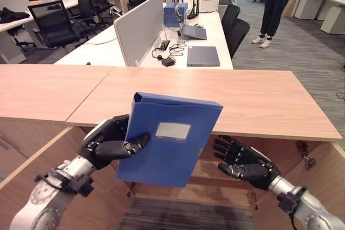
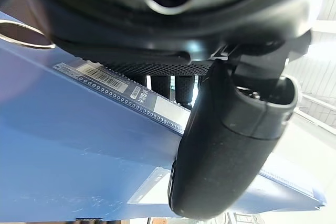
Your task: Put the empty folder in the office cabinet
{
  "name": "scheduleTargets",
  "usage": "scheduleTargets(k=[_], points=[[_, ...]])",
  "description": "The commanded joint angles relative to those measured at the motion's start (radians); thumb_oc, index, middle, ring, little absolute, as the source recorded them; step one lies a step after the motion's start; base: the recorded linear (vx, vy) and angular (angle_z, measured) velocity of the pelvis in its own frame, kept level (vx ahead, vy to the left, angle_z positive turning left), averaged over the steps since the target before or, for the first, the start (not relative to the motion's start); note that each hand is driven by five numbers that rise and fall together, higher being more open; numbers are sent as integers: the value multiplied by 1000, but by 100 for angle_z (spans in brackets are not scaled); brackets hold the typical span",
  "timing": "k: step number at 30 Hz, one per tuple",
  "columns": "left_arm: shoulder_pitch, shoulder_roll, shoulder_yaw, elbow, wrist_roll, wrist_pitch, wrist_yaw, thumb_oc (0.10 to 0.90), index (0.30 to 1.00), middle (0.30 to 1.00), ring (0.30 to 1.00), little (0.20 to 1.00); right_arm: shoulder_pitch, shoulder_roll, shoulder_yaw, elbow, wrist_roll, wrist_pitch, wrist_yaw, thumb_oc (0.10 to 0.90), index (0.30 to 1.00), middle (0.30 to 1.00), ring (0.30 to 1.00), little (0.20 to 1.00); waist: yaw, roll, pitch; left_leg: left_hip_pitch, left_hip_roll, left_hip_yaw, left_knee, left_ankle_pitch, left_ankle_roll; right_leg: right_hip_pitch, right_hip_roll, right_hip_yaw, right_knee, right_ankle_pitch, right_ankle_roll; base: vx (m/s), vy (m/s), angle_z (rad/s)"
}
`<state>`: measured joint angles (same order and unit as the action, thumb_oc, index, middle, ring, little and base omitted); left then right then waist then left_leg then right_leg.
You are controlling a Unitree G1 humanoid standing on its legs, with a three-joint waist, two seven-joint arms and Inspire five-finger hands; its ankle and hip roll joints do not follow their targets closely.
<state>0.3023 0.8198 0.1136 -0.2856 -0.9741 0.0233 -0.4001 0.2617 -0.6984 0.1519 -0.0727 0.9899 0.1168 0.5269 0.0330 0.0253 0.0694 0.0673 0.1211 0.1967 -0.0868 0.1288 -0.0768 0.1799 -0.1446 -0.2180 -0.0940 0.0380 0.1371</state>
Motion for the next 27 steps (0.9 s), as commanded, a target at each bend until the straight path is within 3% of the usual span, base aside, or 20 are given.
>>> scheduleTargets(k=[1,13,17,27], points=[[-209,-14,37,-61,-42,-154,-3,400,300,300,300,300,-174,-40,0,-94,34,-63,46,800,900,900,900,900,3,-23,4,102,-24,-9,0,-119,-22,-7,30,9,34,-76,12,0,0,0],[-304,-50,-51,-61,-23,-157,3,400,300,300,300,300,-235,-41,65,-96,19,-49,53,800,900,900,900,900,0,-28,5,100,-25,-17,0,-120,-20,-13,34,11,48,-83,8,0,0,0],[-327,-80,-112,-69,-25,-134,-4,400,300,300,300,300,-272,11,73,-94,31,-67,33,800,900,900,900,900,-2,-26,4,100,-26,-20,0,-121,-17,-13,35,12,54,-87,6,0,0,0],[-303,-116,-131,-82,-23,-93,-19,400,300,300,300,300,-300,117,17,-50,35,-120,-18,800,900,900,900,900,-2,-24,-1,103,-24,-25,0,-126,-13,-10,36,13,54,-90,3,0,0,0]])
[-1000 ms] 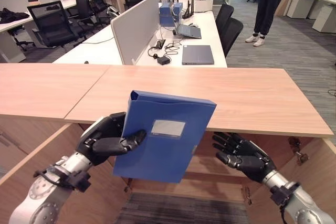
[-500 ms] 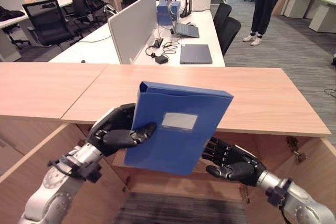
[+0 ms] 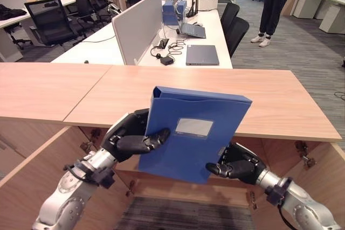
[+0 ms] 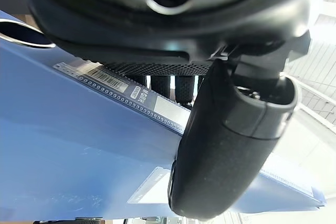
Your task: Put the empty folder in the office cabinet
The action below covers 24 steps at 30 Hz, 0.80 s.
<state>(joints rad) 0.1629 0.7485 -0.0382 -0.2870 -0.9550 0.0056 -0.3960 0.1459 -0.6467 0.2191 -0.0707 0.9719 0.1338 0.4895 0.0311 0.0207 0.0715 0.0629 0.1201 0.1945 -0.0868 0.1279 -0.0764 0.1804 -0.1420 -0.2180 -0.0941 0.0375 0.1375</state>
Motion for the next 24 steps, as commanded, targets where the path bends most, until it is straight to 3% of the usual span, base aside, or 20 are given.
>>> scheduleTargets(k=[1,14,24], points=[[-165,-50,14,-79,-40,-75,-22,400,300,300,300,300,-191,79,-53,-46,58,-145,10,800,900,900,900,900,-1,-19,-3,108,-23,-23,0,-125,-13,-9,34,13,54,-90,2,0,0,0],[-133,-89,-20,-64,-43,-30,-36,400,300,300,300,300,-227,197,-50,-59,70,-196,-33,800,900,900,900,900,-2,-14,-5,112,-27,-23,0,-130,-8,-9,31,15,57,-88,2,-3,0,1],[-184,-160,-112,-115,-93,-33,-30,400,300,300,300,300,-260,264,56,-24,110,-196,-34,800,900,900,900,900,-1,-14,-2,113,-31,-25,0,-130,-4,-9,29,16,58,-87,0,-4,1,0]])
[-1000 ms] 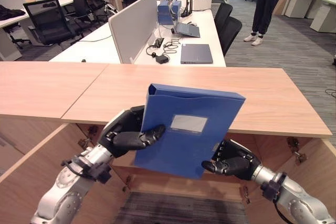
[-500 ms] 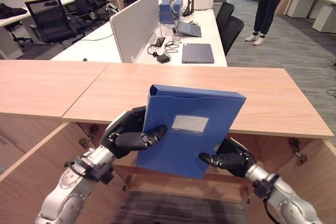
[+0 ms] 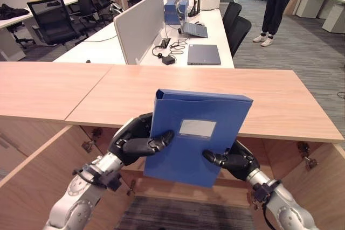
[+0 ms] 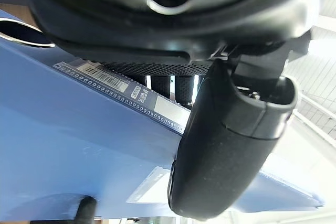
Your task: Put the empty folder in the office cabinet
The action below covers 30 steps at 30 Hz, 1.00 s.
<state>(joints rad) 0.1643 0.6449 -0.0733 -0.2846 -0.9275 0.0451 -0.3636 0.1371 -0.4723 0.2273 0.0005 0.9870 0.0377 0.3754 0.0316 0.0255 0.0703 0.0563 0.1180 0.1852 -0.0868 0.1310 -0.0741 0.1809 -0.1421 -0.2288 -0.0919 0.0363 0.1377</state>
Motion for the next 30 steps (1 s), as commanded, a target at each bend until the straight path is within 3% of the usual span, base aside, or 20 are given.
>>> scheduleTargets(k=[1,8,9,10,11,12,30], points=[[-190,-58,-85,-119,-129,-68,-61,400,300,300,300,300,-251,91,54,-94,95,-97,82,800,900,900,900,900,-2,-19,-1,119,-29,-16,0,-133,-6,-10,29,27,56,-85,0,0,0,0],[-203,-63,-106,-113,-148,-66,-61,400,300,300,300,300,-264,96,96,-82,108,-85,92,800,900,900,900,900,0,-17,2,114,-30,-9,0,-131,-6,-14,26,23,50,-77,3,0,0,0],[-203,-65,-106,-112,-149,-68,-60,400,300,300,300,300,-265,96,100,-80,109,-86,93,780,869,869,869,869,1,-17,2,113,-30,-9,0,-131,-6,-14,26,23,48,-77,3,0,0,0],[-204,-66,-109,-112,-151,-68,-61,400,300,300,300,300,-265,96,103,-83,110,-85,95,580,571,571,571,571,1,-18,3,113,-31,-9,0,-132,-6,-14,25,24,47,-76,3,0,0,0],[-204,-67,-109,-112,-151,-69,-61,400,300,300,300,300,-264,95,104,-82,110,-85,95,522,484,484,484,484,1,-18,3,113,-31,-9,0,-132,-6,-13,25,24,46,-76,3,0,0,0],[-205,-67,-111,-113,-150,-70,-62,400,300,300,300,300,-261,93,108,-82,111,-83,95,400,300,300,300,300,1,-17,3,113,-32,-10,0,-133,-6,-13,24,24,46,-76,4,0,0,0],[-198,-72,-94,-103,-144,-78,-65,400,300,300,300,300,-228,72,116,-89,107,-62,111,400,300,300,300,300,1,-22,6,109,-33,-19,0,-134,-5,-21,26,30,55,-81,4,0,0,0]])
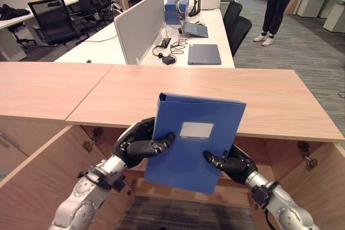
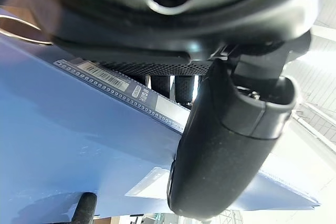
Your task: Put the empty folder in the office cabinet
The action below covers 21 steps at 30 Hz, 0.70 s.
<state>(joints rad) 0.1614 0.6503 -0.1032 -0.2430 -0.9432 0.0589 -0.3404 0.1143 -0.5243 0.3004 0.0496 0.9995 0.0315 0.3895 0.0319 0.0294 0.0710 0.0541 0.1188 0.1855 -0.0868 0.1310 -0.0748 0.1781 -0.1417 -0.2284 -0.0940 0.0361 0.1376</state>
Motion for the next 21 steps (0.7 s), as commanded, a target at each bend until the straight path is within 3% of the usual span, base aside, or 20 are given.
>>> scheduleTargets(k=[1,5,6,7,8,17,21], points=[[-195,-78,-64,-145,-128,-92,-89,400,300,300,300,300,-205,124,43,-138,94,-56,97,400,300,300,300,300,1,-25,5,111,-34,-20,0,-134,-5,-18,25,30,57,-81,4,0,0,0],[-176,-97,-44,-140,-100,-104,-81,405,307,307,307,307,-193,119,36,-142,84,-52,98,400,300,300,300,300,3,-27,3,111,-34,-21,0,-134,-5,-17,27,30,56,-82,3,0,0,0],[-176,-98,-44,-141,-100,-104,-81,527,491,491,491,491,-193,119,36,-142,84,-52,98,400,300,300,300,300,3,-27,3,111,-34,-21,0,-134,-5,-17,27,30,56,-82,3,0,0,0],[-173,-102,-38,-139,-91,-107,-77,569,554,554,554,554,-190,117,32,-144,78,-50,98,400,300,300,300,300,3,-28,3,111,-33,-22,0,-134,-5,-17,27,30,55,-82,2,0,0,0],[-165,-106,-21,-137,-65,-113,-67,800,900,900,900,900,-187,109,28,-149,61,-44,97,400,300,300,300,300,5,-28,3,110,-32,-22,0,-133,-5,-16,26,30,55,-82,1,0,0,0],[-104,-85,80,-101,56,-135,-72,800,900,900,900,900,-178,51,-23,-199,-24,-23,108,400,300,300,300,300,16,-29,0,108,-32,-20,0,-130,-7,-14,25,28,42,-73,2,0,0,0],[-8,-37,151,-69,89,-116,-122,800,900,900,900,900,-157,10,-70,-223,-70,-17,120,400,300,300,300,300,26,-28,1,106,-28,-14,0,-129,-8,-14,27,21,36,-70,3,0,0,0]])
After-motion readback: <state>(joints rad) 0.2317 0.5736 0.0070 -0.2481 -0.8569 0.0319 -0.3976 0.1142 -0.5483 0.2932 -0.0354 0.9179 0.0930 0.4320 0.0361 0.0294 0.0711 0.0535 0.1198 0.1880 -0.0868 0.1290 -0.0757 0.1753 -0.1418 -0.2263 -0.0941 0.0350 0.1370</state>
